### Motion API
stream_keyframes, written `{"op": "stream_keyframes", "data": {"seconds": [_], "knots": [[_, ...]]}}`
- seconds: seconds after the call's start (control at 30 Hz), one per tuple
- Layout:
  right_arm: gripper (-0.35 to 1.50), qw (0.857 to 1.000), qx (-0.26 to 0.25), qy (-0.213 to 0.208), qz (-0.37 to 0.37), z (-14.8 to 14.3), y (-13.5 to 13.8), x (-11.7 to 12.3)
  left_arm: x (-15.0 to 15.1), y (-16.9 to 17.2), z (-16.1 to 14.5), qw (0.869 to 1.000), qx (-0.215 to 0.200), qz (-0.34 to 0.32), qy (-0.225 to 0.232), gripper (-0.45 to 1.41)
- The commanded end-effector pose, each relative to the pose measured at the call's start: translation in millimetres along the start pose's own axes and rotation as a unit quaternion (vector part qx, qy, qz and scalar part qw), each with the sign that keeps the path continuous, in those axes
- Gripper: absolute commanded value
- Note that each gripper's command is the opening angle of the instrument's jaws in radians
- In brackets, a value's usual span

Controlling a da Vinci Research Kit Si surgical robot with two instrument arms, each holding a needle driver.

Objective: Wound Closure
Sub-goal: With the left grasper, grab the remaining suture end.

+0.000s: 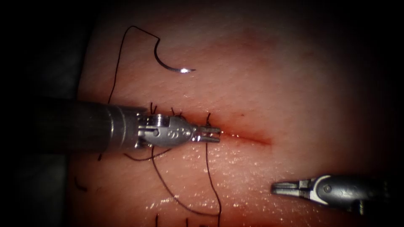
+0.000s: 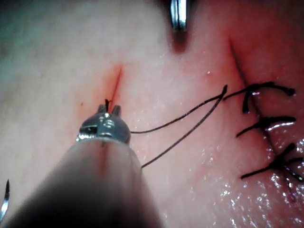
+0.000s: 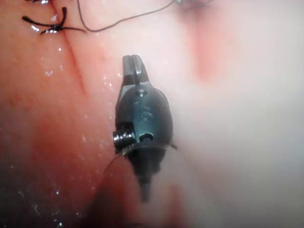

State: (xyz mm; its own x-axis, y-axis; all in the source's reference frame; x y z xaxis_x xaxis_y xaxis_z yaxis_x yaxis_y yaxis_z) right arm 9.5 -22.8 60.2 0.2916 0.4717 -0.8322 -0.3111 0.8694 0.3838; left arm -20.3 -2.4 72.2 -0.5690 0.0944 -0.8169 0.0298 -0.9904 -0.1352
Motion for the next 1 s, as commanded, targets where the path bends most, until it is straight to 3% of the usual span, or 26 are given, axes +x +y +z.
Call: {"op": "stream_keyframes", "data": {"seconds": [0.03,0.17,0.47,0.73,0.8,0.83,0.87,1.0], "knots": [[-0.11,1.000,0.001,0.000,0.001,0.7,-0.5,-0.4,-0.1,-0.1,0.8,1.000,0.000,0.000,0.000,0.01],[-0.13,1.000,0.003,0.001,0.000,0.7,-0.5,-0.4,-0.2,-0.1,0.8,1.000,0.000,0.000,0.000,0.32],[-0.15,1.000,0.003,0.001,0.000,0.7,-0.5,-0.4,0.1,-0.3,1.2,1.000,0.002,-0.002,-0.001,0.29],[-0.15,1.000,0.003,0.003,0.000,0.6,-0.6,-0.4,0.6,-0.7,1.8,1.000,0.005,-0.005,-0.002,0.07],[-0.16,1.000,0.003,0.003,0.000,0.6,-0.6,-0.5,0.6,-0.7,1.8,1.000,0.005,-0.008,-0.002,-0.18],[-0.16,1.000,0.003,0.003,0.000,0.6,-0.6,-0.5,0.6,-0.6,1.8,1.000,0.005,-0.013,-0.002,-0.40],[-0.16,1.000,0.003,0.003,0.000,0.6,-0.6,-0.5,0.5,-0.6,1.7,1.000,0.005,-0.016,-0.001,-0.45],[-0.27,1.000,0.003,0.003,0.000,0.8,-0.7,-0.4,0.1,-0.4,1.0,0.999,-0.005,-0.054,-0.004,-0.45]]}}
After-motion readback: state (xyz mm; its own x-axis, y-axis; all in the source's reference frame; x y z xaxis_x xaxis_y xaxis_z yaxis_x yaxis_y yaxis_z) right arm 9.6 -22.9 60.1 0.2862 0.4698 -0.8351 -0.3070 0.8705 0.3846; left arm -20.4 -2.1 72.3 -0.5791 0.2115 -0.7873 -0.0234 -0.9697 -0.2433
